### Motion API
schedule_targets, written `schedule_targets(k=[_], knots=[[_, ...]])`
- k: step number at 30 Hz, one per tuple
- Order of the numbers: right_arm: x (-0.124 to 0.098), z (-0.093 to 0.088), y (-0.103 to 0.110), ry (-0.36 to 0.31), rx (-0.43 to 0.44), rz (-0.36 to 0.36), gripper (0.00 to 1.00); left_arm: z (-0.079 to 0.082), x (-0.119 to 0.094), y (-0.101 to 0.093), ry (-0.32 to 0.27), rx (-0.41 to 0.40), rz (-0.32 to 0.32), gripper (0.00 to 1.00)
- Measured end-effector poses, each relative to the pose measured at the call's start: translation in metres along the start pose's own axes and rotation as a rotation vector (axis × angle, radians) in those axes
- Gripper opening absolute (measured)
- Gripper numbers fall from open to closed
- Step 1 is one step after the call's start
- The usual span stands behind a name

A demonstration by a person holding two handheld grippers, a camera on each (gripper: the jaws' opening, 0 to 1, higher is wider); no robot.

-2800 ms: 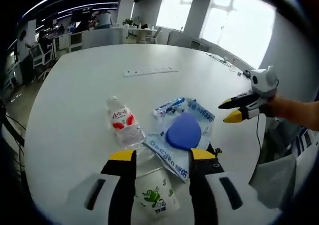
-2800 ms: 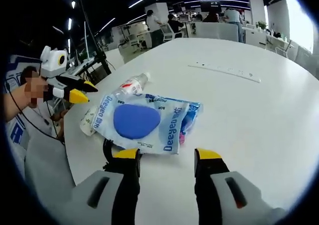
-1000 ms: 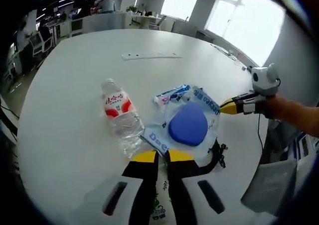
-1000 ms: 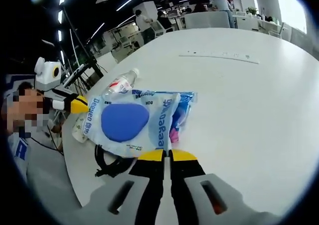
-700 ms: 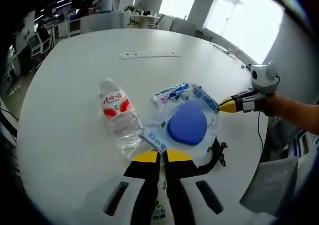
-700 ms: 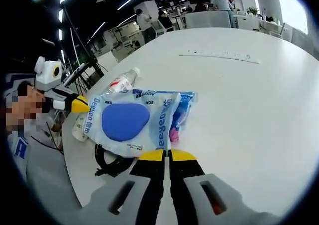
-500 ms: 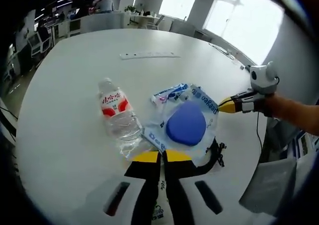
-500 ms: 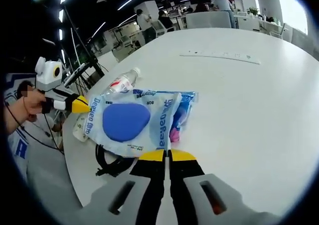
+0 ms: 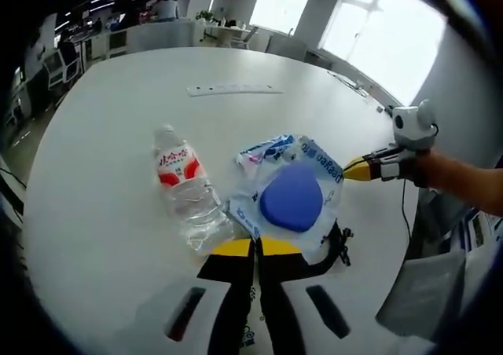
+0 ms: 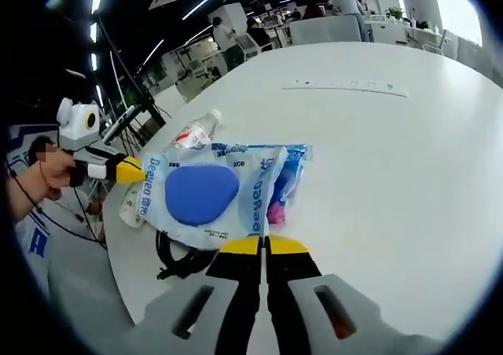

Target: Arrange the tabletop items into an orderly group along one side of the table until the central work area is clear of visible clutter.

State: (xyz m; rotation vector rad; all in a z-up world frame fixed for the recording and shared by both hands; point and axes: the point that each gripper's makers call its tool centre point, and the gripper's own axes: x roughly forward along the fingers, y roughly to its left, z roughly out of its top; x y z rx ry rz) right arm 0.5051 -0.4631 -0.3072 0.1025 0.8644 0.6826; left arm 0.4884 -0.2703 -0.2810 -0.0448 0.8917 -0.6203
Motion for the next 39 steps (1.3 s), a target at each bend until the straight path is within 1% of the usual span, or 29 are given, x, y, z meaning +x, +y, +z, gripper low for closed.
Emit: schedule_targets(k=[5, 11, 21, 31, 39], knots=[[-0.003, 0.003, 0.002, -0.005, 0.0, 0.002, 0.0, 0.002, -0.001, -0.001, -0.009, -0.009, -0.004, 0.0], [-0.009, 0.009, 0.003, -0.018, -0.006, 0.001, 0.0, 0.007, -0.003, -0.004, -0.016, 0.002, -0.006, 0.0], [-0.029, 0.023, 0.002, -0.062, -0.011, -0.011, 0.0, 0.024, -0.008, -0.013, -0.047, 0.02, -0.017, 0.0], [-0.048, 0.033, -0.005, -0.103, -0.004, -0.034, 0.0, 0.047, -0.011, -0.027, -0.083, 0.043, -0.039, 0.0], [-0.068, 0.042, -0.015, -0.139, -0.002, -0.068, 0.0, 0.073, -0.005, -0.044, -0.115, 0.071, -0.071, 0.0]])
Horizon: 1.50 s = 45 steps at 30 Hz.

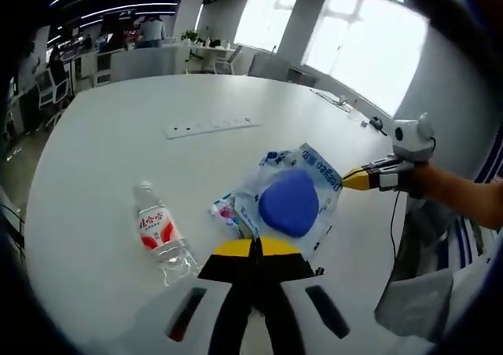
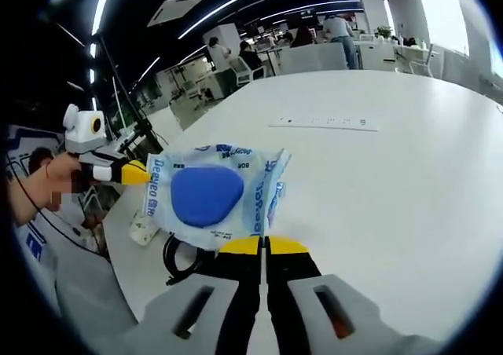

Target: Arrange the tabletop items into an orderly group along one side of the table until the central work area is clear of visible clutter.

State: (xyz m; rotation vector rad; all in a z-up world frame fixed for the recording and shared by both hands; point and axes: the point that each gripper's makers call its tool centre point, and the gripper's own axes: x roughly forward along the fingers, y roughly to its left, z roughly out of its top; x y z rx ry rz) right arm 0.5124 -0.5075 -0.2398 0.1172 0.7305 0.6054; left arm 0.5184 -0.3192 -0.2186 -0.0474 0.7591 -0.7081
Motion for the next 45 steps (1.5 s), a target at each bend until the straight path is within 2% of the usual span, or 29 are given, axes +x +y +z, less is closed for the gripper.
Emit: schedule_targets(k=[4, 14, 23, 34, 45], knots=[[-0.011, 0.007, -0.009, -0.021, 0.001, -0.022, 0.0, 0.009, 0.006, -0.008, -0.014, 0.005, -0.016, 0.0], [-0.031, 0.011, -0.024, -0.042, -0.004, -0.053, 0.0, 0.029, 0.017, -0.031, -0.028, 0.046, -0.048, 0.0], [-0.049, 0.016, -0.044, -0.06, -0.02, -0.088, 0.0, 0.052, 0.032, -0.052, -0.04, 0.079, -0.086, 0.0], [-0.07, 0.027, -0.08, -0.088, -0.016, -0.144, 0.0, 0.09, 0.067, -0.074, -0.06, 0.108, -0.128, 0.0], [-0.081, 0.027, -0.118, -0.106, 0.035, -0.19, 0.0, 0.105, 0.104, -0.089, -0.056, 0.117, -0.148, 0.0]])
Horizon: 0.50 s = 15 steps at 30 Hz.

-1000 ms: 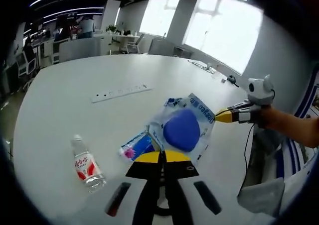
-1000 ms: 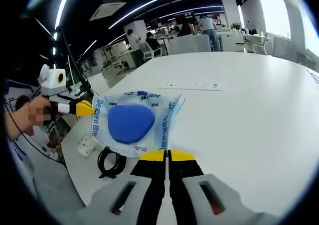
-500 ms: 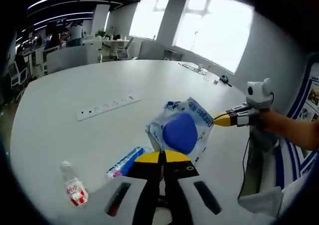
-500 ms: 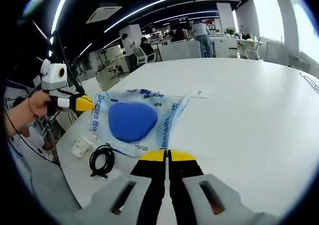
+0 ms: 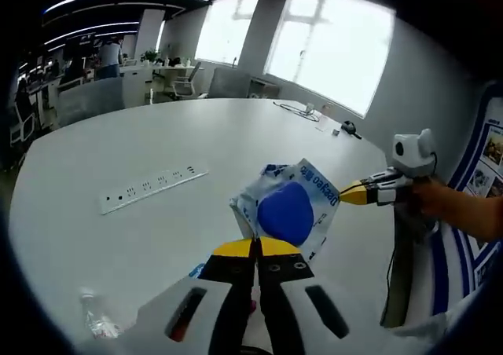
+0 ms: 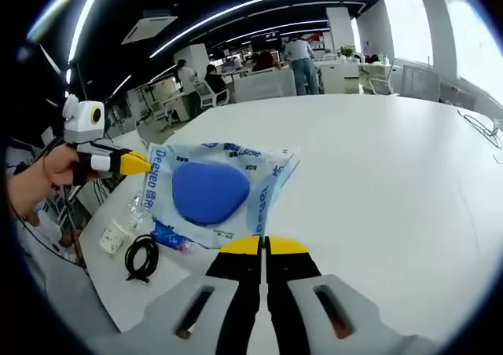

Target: Arrange the tabletop items into an orderly group along one side of the table until the central work area is clear of visible clutter.

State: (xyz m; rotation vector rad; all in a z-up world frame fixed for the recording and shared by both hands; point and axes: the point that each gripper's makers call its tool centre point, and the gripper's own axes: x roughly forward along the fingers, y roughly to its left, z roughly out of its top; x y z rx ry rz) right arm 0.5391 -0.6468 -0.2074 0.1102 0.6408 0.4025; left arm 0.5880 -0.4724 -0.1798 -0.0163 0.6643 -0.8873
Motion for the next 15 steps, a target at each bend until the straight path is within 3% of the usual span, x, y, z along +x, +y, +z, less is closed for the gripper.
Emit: schedule_targets(k=[9, 15], knots=[[0.006, -0.002, -0.024, 0.009, 0.02, -0.02, 0.0, 0.003, 0.034, 0.003, 0.009, -0.02, -0.007, 0.0], [0.016, -0.009, -0.039, 0.025, 0.033, -0.031, 0.0, -0.004, 0.056, 0.011, 0.03, -0.037, -0.005, 0.0]])
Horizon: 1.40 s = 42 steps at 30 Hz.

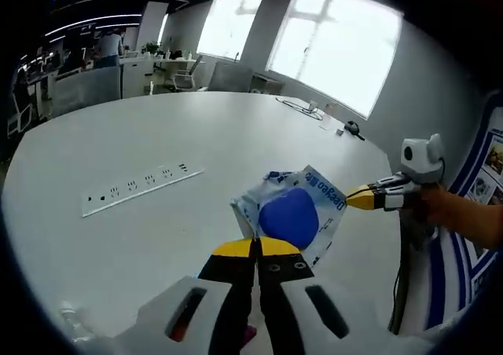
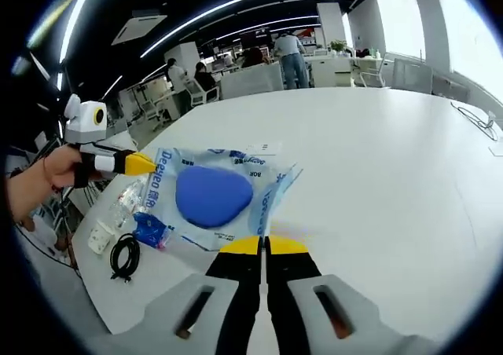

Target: Arrange the tabletop items into an orderly group along one side of the table until the central work area is clear of visible clutter.

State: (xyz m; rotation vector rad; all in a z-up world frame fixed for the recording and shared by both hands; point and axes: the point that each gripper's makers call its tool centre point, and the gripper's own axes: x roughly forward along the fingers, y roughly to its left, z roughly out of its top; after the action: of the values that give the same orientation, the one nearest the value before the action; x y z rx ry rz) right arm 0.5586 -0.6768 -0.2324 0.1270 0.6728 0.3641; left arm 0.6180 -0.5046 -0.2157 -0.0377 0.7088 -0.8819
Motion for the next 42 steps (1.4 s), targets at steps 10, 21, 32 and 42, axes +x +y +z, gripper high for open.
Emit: schedule_targets(k=[10, 21, 32, 42], knots=[[0.02, -0.009, -0.019, 0.031, 0.014, -0.003, 0.0, -0.02, 0.031, 0.014, 0.046, -0.038, 0.012, 0.0], [0.04, -0.023, -0.03, 0.067, 0.031, 0.005, 0.0, -0.037, 0.053, 0.031, 0.091, -0.058, 0.029, 0.0], [0.048, -0.03, -0.03, 0.082, 0.045, 0.013, 0.0, -0.05, 0.061, 0.044, 0.121, -0.07, 0.038, 0.0], [0.053, -0.038, -0.03, 0.092, 0.056, 0.014, 0.0, -0.059, 0.066, 0.048, 0.138, -0.083, 0.044, 0.0]])
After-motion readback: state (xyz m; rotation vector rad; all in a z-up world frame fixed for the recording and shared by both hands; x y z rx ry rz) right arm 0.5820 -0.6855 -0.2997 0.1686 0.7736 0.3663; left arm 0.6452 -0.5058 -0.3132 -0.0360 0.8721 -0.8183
